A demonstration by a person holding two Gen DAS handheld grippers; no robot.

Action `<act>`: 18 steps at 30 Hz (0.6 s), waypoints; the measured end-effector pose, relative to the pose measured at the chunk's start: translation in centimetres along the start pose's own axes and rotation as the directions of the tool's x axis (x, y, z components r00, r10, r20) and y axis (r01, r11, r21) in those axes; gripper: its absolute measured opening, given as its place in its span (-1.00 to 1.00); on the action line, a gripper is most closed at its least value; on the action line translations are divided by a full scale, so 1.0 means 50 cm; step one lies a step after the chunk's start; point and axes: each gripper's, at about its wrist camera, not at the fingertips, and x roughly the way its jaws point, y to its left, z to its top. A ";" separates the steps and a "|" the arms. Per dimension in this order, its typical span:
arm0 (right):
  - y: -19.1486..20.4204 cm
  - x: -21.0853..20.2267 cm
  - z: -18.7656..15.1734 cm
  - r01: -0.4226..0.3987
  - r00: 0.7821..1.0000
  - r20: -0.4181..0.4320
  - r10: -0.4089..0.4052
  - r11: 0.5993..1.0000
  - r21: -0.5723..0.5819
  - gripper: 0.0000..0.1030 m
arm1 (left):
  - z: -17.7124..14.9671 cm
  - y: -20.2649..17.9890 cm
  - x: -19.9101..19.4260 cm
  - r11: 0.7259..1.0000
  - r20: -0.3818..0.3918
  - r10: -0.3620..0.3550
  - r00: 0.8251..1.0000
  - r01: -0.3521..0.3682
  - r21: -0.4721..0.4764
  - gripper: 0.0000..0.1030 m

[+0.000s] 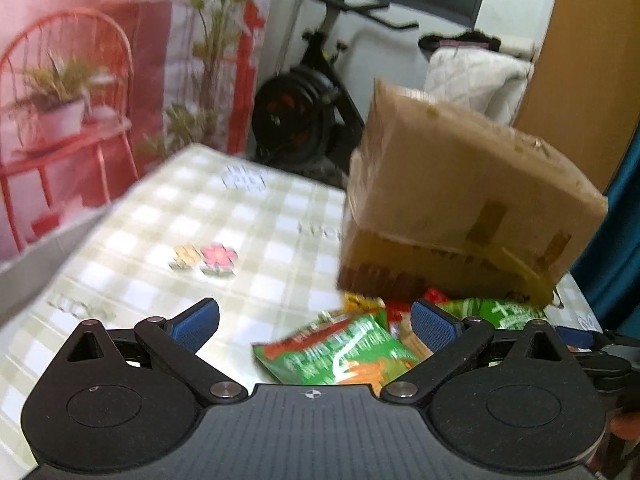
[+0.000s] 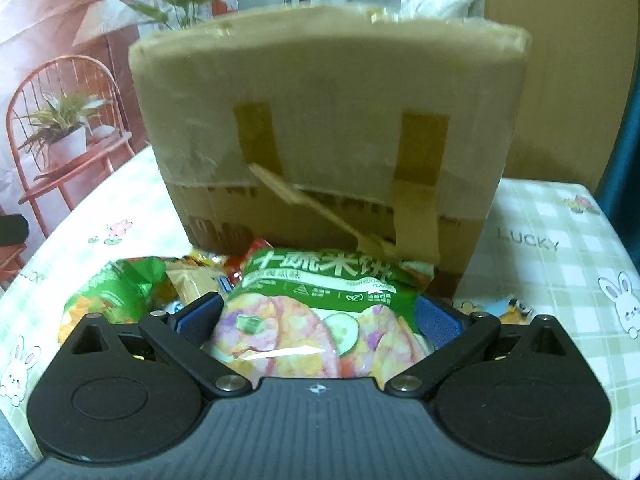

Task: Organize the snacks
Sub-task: 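Grasp the green chip bag with the left tool while the right tool grasps another green chip bag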

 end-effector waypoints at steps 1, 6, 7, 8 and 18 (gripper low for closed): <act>0.000 0.003 -0.002 0.005 1.000 -0.004 -0.005 1.000 -0.005 1.00 | -0.002 -0.001 0.013 1.000 -0.022 -0.012 1.000 0.012 -0.011 0.99; -0.011 0.015 -0.007 0.016 1.000 -0.019 -0.016 1.000 0.019 1.00 | -0.018 0.003 0.064 0.995 -0.106 -0.031 0.994 0.021 -0.094 0.99; -0.010 0.018 -0.006 0.016 1.000 -0.021 -0.016 1.000 0.023 1.00 | -0.021 0.004 0.072 0.994 -0.121 -0.033 0.992 0.020 -0.110 0.99; -0.010 0.018 -0.008 0.017 1.000 -0.023 -0.016 1.000 0.025 1.00 | -0.024 0.005 0.077 0.993 -0.134 -0.033 0.990 0.017 -0.119 0.99; -0.026 0.009 -0.018 -0.025 1.000 0.002 0.025 0.999 0.043 1.00 | -0.061 0.026 0.154 0.983 -0.289 -0.020 0.957 -0.034 -0.180 1.00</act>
